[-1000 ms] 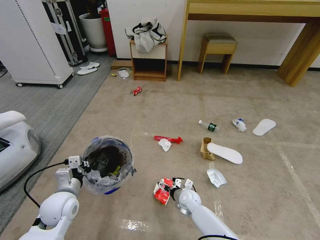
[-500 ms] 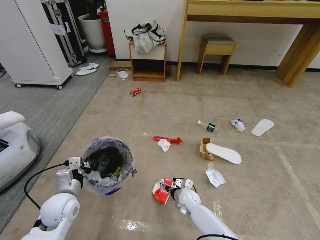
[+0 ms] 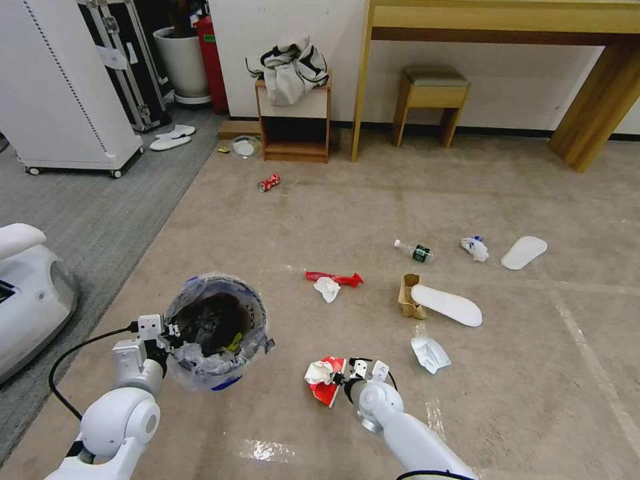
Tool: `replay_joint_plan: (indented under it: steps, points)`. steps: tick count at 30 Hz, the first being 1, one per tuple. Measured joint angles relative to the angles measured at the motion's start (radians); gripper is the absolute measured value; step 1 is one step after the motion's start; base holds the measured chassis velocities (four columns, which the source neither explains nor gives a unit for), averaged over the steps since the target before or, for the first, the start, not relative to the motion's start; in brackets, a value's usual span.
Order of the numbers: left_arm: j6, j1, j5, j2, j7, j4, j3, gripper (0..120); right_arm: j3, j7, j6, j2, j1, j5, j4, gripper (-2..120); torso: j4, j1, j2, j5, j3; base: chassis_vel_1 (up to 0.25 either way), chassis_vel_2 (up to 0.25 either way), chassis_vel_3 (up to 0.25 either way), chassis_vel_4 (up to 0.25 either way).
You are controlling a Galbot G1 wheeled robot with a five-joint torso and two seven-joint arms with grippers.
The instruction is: Pick up the trash bin and place the garbage on the floor into it.
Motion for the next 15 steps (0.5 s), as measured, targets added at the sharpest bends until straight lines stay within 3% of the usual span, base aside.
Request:
replay_joint_plan:
  steps: [15]
  points:
    - [0.000, 0.014, 0.006, -0.007, -0.004, -0.021, 0.001, 1, -0.004, 0.021, -0.003, -0.014, -0.011, 0.005, 0.044, 0, -0.0012, 0.000, 0.000, -0.0009, 0.000, 0.000, 0.000, 0.000, 0.000]
